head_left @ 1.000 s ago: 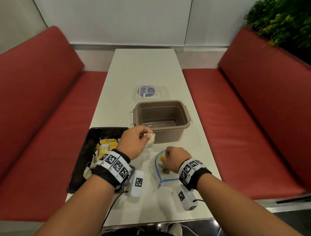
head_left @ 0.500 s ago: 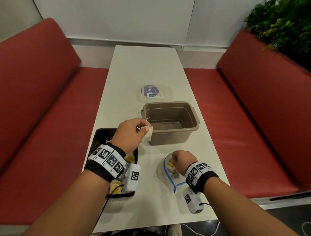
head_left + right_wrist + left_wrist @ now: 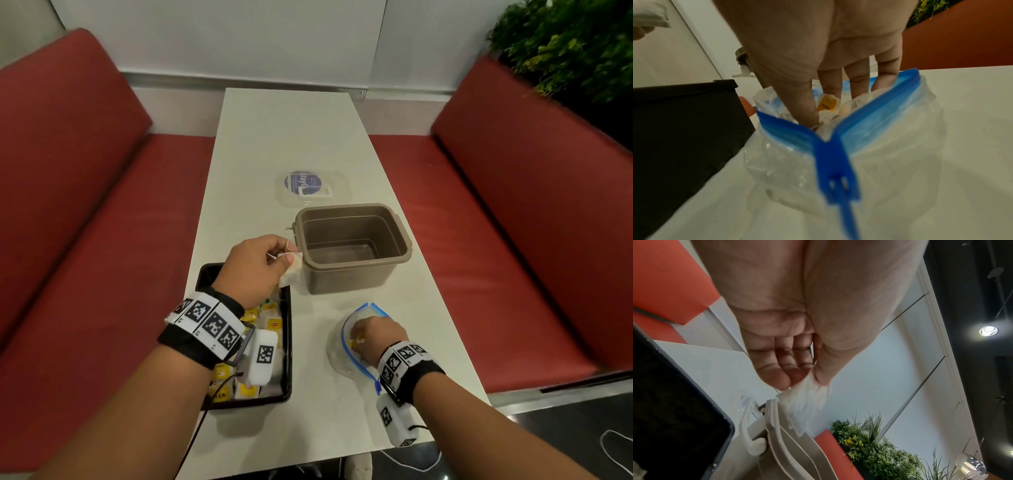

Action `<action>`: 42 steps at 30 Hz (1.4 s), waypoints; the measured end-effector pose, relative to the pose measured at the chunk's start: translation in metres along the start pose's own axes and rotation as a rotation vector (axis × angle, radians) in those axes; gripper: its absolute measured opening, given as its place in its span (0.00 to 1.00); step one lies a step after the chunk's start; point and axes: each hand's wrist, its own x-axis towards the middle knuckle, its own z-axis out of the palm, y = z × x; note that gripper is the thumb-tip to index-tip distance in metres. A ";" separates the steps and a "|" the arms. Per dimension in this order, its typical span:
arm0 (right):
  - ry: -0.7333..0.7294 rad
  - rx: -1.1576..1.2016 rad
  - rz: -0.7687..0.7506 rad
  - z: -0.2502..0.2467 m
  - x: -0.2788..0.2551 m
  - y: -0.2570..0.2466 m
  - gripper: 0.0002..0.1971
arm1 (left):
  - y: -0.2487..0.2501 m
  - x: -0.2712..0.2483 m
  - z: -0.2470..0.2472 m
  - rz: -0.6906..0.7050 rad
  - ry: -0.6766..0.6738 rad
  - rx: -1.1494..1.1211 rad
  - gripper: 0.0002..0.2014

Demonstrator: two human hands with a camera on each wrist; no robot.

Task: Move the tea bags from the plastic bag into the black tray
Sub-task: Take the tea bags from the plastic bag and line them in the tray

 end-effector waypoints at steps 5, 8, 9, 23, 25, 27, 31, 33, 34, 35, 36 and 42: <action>0.053 0.061 -0.041 0.004 -0.011 -0.001 0.13 | -0.010 -0.002 -0.012 0.005 0.009 0.000 0.05; -0.020 0.041 0.020 0.001 -0.010 -0.009 0.15 | -0.016 -0.005 -0.015 0.010 -0.004 -0.017 0.05; -0.039 0.031 0.036 0.002 -0.010 -0.011 0.15 | -0.017 -0.005 -0.015 0.014 -0.009 -0.021 0.05; 0.139 -0.106 -0.078 0.007 -0.017 0.004 0.12 | -0.030 -0.009 -0.027 0.041 -0.027 -0.015 0.06; 0.217 -0.074 -0.099 0.004 -0.019 0.006 0.15 | -0.033 -0.008 -0.031 0.041 -0.037 -0.015 0.06; 0.293 -0.030 -0.128 0.002 -0.021 0.007 0.17 | -0.035 -0.008 -0.038 0.026 -0.053 -0.013 0.08; 0.347 0.016 -0.119 -0.004 -0.025 0.007 0.14 | -0.041 -0.010 -0.054 -0.024 -0.077 -0.038 0.09; 0.337 0.078 -0.076 -0.005 -0.026 0.005 0.13 | -0.048 -0.012 -0.063 -0.040 -0.076 -0.049 0.10; 0.323 0.086 -0.065 -0.004 -0.026 0.004 0.12 | -0.050 -0.012 -0.066 -0.052 -0.073 -0.044 0.10; 0.305 0.078 -0.061 -0.003 -0.026 0.003 0.12 | -0.053 -0.013 -0.069 -0.061 -0.068 -0.034 0.09; 0.287 0.064 -0.061 -0.003 -0.026 0.002 0.12 | -0.054 -0.014 -0.070 -0.066 -0.064 -0.021 0.09; 0.279 0.003 -0.050 -0.010 -0.030 -0.003 0.12 | -0.058 -0.018 -0.070 -0.090 -0.043 -0.002 0.08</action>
